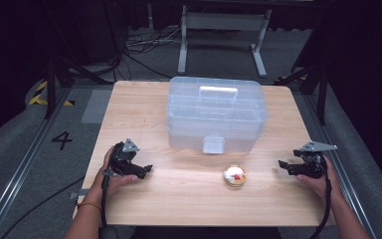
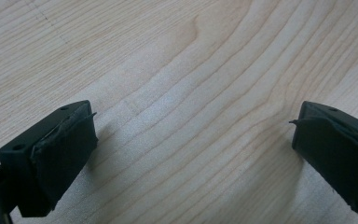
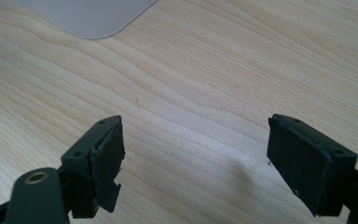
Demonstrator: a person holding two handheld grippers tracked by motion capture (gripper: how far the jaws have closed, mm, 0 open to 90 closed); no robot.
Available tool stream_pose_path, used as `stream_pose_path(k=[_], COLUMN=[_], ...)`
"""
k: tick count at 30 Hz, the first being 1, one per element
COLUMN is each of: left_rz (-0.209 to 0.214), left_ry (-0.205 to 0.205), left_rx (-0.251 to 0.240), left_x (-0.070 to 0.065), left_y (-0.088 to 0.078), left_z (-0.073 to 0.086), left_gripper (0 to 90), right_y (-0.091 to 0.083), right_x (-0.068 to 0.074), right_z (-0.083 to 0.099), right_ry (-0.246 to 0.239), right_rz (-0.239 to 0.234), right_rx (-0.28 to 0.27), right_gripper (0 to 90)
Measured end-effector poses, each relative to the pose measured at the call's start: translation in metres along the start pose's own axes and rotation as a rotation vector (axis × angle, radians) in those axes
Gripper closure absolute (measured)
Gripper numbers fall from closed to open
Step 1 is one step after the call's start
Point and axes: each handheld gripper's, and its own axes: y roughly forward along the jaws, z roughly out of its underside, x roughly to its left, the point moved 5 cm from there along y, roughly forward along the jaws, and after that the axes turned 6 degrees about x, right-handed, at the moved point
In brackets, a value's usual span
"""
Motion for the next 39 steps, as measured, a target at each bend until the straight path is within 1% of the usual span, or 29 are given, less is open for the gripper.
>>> stream_pose_path(k=[7,17,21,22,25,27,28,31,34,37,39], left_rz=[0.0,0.0,0.0,0.0,0.0,-0.005,-0.006,-0.006,-0.006,-0.01,-0.013], left_ry=[0.0,-0.001,-0.001,-0.001,-0.001,-0.006,-0.007,-0.007,-0.007,-0.008,-0.008], left_rx=[0.0,0.0,0.0,0.0,0.0,0.001,0.002,0.003,0.003,0.003,0.003], left_x=[0.0,0.0,0.0,0.0,0.0,0.0,0.0,0.0,0.0,0.0,0.0], left_y=[0.0,0.0,0.0,0.0,0.0,0.0,0.0,0.0,0.0,0.0,0.0], left_z=[0.0,0.0,0.0,0.0,0.0,0.0,0.0,0.0,0.0,0.0,0.0], left_gripper=[0.2,0.2,0.2,0.2,0.2,0.2,0.2,0.2,0.2,0.2,0.2], right_y=[-0.007,-0.015,-0.017,-0.02,-0.023,-0.026,-0.027,-0.032,-0.037,-0.043,-0.047], right_x=[0.002,0.006,0.008,0.009,0.011,0.013,0.014,0.015,0.015,0.016,0.015], right_z=[-0.005,-0.011,-0.015,-0.017,-0.021,-0.024,-0.027,-0.034,-0.043,-0.052,-0.058], right_ry=[-0.013,-0.029,-0.043,-0.053,-0.055,-0.068,-0.071,-0.067,-0.069,-0.075,-0.082], right_rz=[0.008,0.011,0.024,0.03,0.028,0.007,0.004,0.007,0.03,0.023,0.032], right_rx=[-0.028,-0.052,-0.069,-0.081,-0.102,-0.117,-0.13,-0.154,-0.163,-0.184,-0.196], right_gripper=[20.0,21.3,21.5,21.7,22.4,22.5,22.1,21.3,21.3,21.7,22.4])
